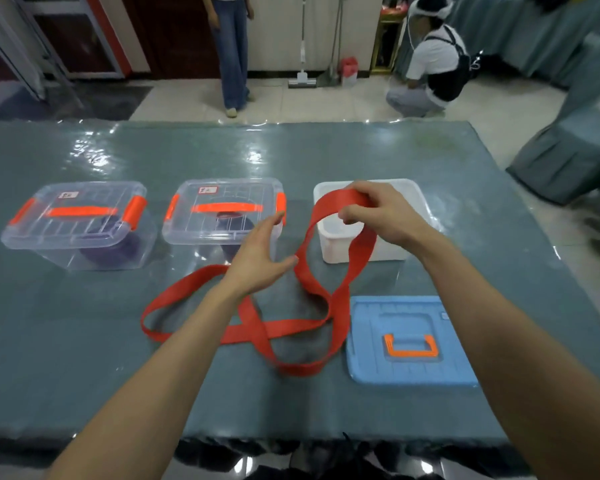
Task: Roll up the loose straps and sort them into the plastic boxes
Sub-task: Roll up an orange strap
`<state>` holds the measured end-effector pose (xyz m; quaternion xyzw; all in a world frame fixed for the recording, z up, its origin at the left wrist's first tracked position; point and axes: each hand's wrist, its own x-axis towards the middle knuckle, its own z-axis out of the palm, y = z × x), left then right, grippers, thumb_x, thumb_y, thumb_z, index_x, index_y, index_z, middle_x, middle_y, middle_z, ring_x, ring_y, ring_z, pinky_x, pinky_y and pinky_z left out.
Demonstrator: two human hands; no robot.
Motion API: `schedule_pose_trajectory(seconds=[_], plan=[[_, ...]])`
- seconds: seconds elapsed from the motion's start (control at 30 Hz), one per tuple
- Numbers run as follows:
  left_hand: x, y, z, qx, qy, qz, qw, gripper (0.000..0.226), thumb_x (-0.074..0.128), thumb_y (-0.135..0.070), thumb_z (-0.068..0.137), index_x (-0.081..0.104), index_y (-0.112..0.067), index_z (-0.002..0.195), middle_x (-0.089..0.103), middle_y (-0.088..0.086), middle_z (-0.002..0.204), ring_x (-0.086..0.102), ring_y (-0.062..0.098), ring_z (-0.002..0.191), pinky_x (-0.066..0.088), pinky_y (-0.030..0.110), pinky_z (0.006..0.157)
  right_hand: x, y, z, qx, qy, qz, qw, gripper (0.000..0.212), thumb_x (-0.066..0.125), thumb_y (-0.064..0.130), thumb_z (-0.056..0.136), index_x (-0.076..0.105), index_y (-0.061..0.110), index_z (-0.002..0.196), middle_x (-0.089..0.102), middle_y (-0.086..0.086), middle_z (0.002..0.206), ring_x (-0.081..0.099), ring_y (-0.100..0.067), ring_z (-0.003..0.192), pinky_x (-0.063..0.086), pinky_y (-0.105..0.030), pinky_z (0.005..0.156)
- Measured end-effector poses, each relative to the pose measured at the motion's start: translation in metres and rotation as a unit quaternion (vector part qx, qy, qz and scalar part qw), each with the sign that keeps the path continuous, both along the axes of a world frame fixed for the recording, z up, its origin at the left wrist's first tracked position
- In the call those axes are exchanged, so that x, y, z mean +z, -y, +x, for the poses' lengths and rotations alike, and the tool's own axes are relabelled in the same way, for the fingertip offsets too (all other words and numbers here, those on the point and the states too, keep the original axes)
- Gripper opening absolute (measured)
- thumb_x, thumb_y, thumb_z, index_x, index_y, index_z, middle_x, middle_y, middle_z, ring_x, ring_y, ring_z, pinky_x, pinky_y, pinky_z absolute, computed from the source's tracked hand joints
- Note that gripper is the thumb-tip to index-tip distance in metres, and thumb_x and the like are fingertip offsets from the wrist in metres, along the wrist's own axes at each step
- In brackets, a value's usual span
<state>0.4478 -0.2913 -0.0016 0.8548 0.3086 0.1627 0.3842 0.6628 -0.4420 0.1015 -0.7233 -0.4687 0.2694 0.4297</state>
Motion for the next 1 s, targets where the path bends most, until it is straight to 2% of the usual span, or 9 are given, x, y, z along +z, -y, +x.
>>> schedule_pose_trajectory(seconds=[0.13, 0.27, 0.37, 0.47, 0.53, 0.67, 0.8, 0.93, 1.0], plan=[[0.040, 0.000, 0.046, -0.045, -0.025, 0.004, 0.999, 0.055, 0.077, -0.021, 0.098, 0.059, -0.017, 0.150, 0.064, -0.002, 0.150, 0.057, 0.013, 0.140, 0.040, 0.038, 0.124, 0.036, 0.004, 0.016, 0.011, -0.155, 0.095, 0.983, 0.034, 0.055, 0.024, 0.086, 0.057, -0.010, 0.085, 0.039, -0.011, 0.074, 0.045, -0.026, 0.067, 0.063, -0.046, 0.083], [0.074, 0.004, 0.083, -0.024, 0.014, -0.061, 0.998, 0.010, 0.056, -0.018, 0.111, 0.065, -0.015, 0.115, 0.072, 0.005, 0.119, 0.067, 0.026, 0.119, 0.048, 0.053, 0.115, 0.068, 0.007, 0.038, 0.002, -0.226, 0.123, 0.966, 0.034, 0.047, 0.012, 0.070, 0.062, -0.004, 0.096, 0.049, -0.010, 0.068, 0.055, -0.022, 0.058, 0.060, -0.053, 0.080], [0.080, 0.009, 0.098, 0.011, 0.088, -0.141, 0.986, 0.006, 0.058, -0.013, 0.110, 0.061, -0.018, 0.108, 0.074, 0.009, 0.112, 0.071, 0.026, 0.107, 0.056, 0.053, 0.109, 0.071, 0.011, 0.057, -0.037, -0.148, 0.105, 0.983, 0.031, 0.060, 0.001, 0.081, 0.068, 0.005, 0.111, 0.070, -0.012, 0.088, 0.070, -0.027, 0.079, 0.061, -0.049, 0.083], [0.058, 0.026, 0.099, 0.108, 0.079, 0.011, 0.991, 0.024, 0.070, -0.014, 0.100, 0.057, -0.023, 0.118, 0.073, 0.001, 0.108, 0.071, 0.019, 0.093, 0.060, 0.039, 0.090, 0.055, 0.020, 0.072, -0.054, -0.133, 0.093, 0.985, 0.031, 0.070, -0.009, 0.093, 0.068, 0.007, 0.120, 0.078, -0.010, 0.102, 0.076, -0.021, 0.088, 0.066, -0.039, 0.081], [0.034, 0.044, 0.096, 0.114, 0.096, 0.010, 0.989, 0.029, 0.072, -0.013, 0.093, 0.060, -0.020, 0.118, 0.072, 0.000, 0.106, 0.069, 0.016, 0.089, 0.056, 0.035, 0.084, 0.041, 0.027, 0.074, -0.059, -0.146, 0.090, 0.983, 0.029, 0.071, -0.012, 0.092, 0.069, 0.009, 0.112, 0.077, -0.004, 0.093, 0.076, -0.016, 0.078, 0.065, -0.035, 0.077], [-0.005, 0.084, 0.099, -0.052, -0.012, -0.046, 0.998, 0.053, 0.079, -0.024, 0.087, 0.064, -0.020, 0.138, 0.073, -0.005, 0.128, 0.067, 0.010, 0.122, 0.052, 0.033, 0.108, 0.032, 0.038, 0.064, -0.048, -0.215, 0.122, 0.968, 0.035, 0.066, -0.018, 0.093, 0.065, -0.008, 0.126, 0.076, -0.017, 0.100, 0.079, -0.020, 0.081, 0.065, -0.028, 0.074], [-0.006, 0.080, 0.111, 0.009, 0.027, -0.069, 0.997, 0.025, 0.070, -0.015, 0.105, 0.072, -0.005, 0.128, 0.078, 0.010, 0.124, 0.072, 0.026, 0.120, 0.050, 0.046, 0.114, 0.043, 0.043, 0.057, -0.019, -0.275, 0.154, 0.949, 0.040, 0.064, -0.018, 0.096, 0.058, -0.015, 0.135, 0.070, -0.034, 0.127, 0.073, -0.044, 0.116, 0.063, -0.042, 0.098], [0.022, 0.061, 0.099, -0.015, 0.073, -0.091, 0.993, 0.022, 0.058, -0.003, 0.110, 0.072, 0.000, 0.126, 0.078, 0.010, 0.118, 0.071, 0.011, 0.104, 0.054, 0.034, 0.104, 0.055, 0.045, 0.066, -0.014, -0.309, 0.198, 0.930, 0.045, 0.064, -0.012, 0.098, 0.050, -0.009, 0.140, 0.074, -0.027, 0.121, 0.079, -0.038, 0.105, 0.065, -0.043, 0.094], [0.045, 0.055, 0.094, 0.015, 0.134, -0.133, 0.982, 0.016, 0.061, -0.009, 0.105, 0.072, -0.003, 0.115, 0.071, 0.012, 0.099, 0.065, 0.013, 0.085, 0.052, 0.036, 0.087, 0.054, 0.045, 0.075, -0.055, -0.224, 0.176, 0.957, 0.035, 0.065, -0.006, 0.099, 0.057, -0.004, 0.133, 0.076, -0.024, 0.114, 0.082, -0.033, 0.090, 0.067, -0.043, 0.086]])
